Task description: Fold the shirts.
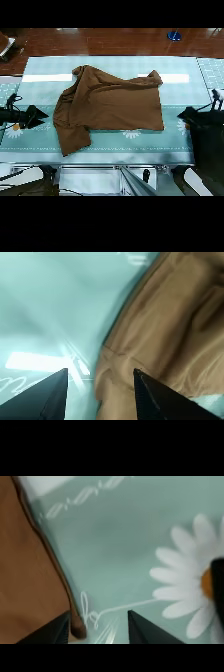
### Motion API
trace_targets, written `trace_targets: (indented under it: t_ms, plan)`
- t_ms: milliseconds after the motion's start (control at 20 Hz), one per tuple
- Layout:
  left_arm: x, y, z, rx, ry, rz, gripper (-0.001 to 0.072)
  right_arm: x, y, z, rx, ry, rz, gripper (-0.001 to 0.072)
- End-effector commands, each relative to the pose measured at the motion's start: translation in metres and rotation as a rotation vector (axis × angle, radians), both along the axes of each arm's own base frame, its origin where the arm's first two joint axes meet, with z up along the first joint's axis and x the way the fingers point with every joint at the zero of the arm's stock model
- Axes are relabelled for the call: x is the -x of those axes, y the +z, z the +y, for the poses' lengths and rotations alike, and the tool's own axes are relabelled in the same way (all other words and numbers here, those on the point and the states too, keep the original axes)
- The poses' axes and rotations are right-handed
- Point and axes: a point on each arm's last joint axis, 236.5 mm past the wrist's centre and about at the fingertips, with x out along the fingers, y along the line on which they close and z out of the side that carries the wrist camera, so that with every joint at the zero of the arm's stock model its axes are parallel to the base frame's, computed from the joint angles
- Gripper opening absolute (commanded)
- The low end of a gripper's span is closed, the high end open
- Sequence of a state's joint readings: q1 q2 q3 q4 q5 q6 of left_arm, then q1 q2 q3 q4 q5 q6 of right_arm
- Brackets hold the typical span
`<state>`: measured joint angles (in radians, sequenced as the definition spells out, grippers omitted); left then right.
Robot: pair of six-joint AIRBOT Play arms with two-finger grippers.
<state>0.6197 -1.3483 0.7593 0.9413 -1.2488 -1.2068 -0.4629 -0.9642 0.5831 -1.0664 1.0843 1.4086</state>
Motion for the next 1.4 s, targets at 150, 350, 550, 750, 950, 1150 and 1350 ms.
trace_targets:
  t_ms: [150,350,550,750,950,1150,1350]
  plan:
    - [-0.012,-0.028,-0.039,-0.005,-0.069,0.001,0.0504,0.024,-0.017,0.028,-0.092,-0.001,0.009,0.0415]
    - [-0.018,-0.031,-0.057,-0.023,-0.135,-0.016,0.0028,0.039,-0.020,0.033,-0.104,0.035,0.063,0.0415]
    - [-0.022,-0.023,-0.057,-0.014,-0.152,-0.025,0.0023,0.070,-0.036,0.064,-0.177,0.077,0.169,0.0415]
    - [-0.021,-0.022,-0.058,-0.007,-0.157,-0.021,0.0023,0.046,-0.041,0.080,-0.146,0.055,0.095,0.0415]
    - [-0.021,-0.022,-0.058,-0.008,-0.157,-0.021,0.0023,0.022,-0.048,0.082,-0.130,0.067,0.100,0.0415]
    - [-0.021,-0.022,-0.058,-0.007,-0.156,-0.021,0.0023,-0.007,-0.058,0.102,-0.166,0.101,0.131,0.0397]
    - [-0.027,-0.005,-0.060,-0.005,-0.158,-0.065,0.0023,-0.038,-0.008,0.125,-0.169,0.306,0.076,0.0021]
